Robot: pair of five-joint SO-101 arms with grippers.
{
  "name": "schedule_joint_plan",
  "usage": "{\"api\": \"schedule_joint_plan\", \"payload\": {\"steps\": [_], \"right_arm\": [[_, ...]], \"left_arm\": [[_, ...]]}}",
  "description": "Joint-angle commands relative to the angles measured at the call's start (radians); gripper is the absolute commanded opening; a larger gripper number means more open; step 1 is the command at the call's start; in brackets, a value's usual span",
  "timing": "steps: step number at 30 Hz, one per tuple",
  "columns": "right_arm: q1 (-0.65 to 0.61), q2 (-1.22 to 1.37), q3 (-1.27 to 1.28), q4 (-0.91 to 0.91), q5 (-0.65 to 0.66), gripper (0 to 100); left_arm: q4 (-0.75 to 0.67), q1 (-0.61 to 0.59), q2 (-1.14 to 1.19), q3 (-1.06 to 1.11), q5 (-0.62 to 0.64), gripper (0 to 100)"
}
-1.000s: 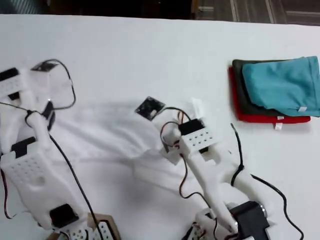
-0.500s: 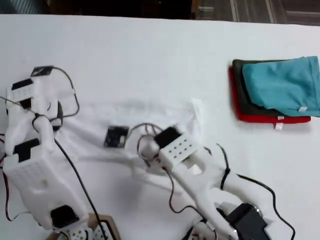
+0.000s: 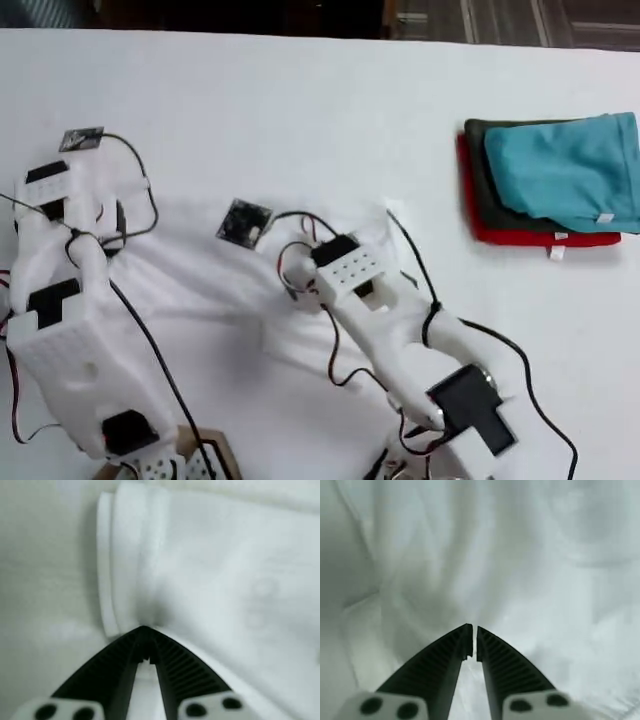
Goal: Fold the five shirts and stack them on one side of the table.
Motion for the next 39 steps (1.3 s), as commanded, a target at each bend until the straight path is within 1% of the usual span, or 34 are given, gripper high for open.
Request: {"api": "schedule_joint_plan", "payload": {"steps": [1,4,8,11,13,15,17,22,26,29,32,35,39], "right_arm": [[-0.007,-0.002,-0.009,0.068,-0.006,2.0],[-0.056,-0.054,-0.008,0.176,-0.006,2.0],[-0.154,-0.168,-0.003,0.306,-0.006,2.0],[-0.214,-0.236,-0.003,0.366,-0.006,2.0],[-0.225,-0.268,-0.002,0.383,-0.006,2.0],[-0.217,-0.294,-0.002,0.38,-0.006,2.0],[-0.179,-0.308,-0.008,0.357,-0.006,2.0],[-0.012,-0.272,0.029,0.179,-0.011,2.0],[0.065,-0.185,0.064,0.035,-0.008,2.0],[0.071,-0.111,0.063,-0.012,-0.008,2.0],[0.045,-0.048,0.068,-0.008,-0.008,2.0],[0.013,-0.031,0.064,0.065,-0.006,2.0],[-0.059,-0.082,0.063,0.191,-0.006,2.0]], "left_arm": [[-0.043,0.009,-0.008,0.001,0.006,3],[-0.044,0.011,-0.008,0.001,0.006,3],[-0.046,0.011,-0.008,0.001,0.005,3],[-0.046,0.012,-0.008,0.001,0.005,3],[-0.046,0.012,-0.008,0.001,0.003,3],[-0.046,0.012,-0.008,0.001,0.003,3],[-0.046,0.012,-0.008,0.001,0.003,3],[-0.046,0.012,-0.008,0.002,0.003,3],[-0.046,0.012,-0.006,0.002,0.003,3],[-0.046,0.012,-0.006,0.002,0.003,3],[-0.046,0.012,-0.006,0.002,0.003,3],[-0.046,0.012,-0.006,0.002,0.003,3],[-0.046,0.012,-0.006,0.002,0.003,3]]}}
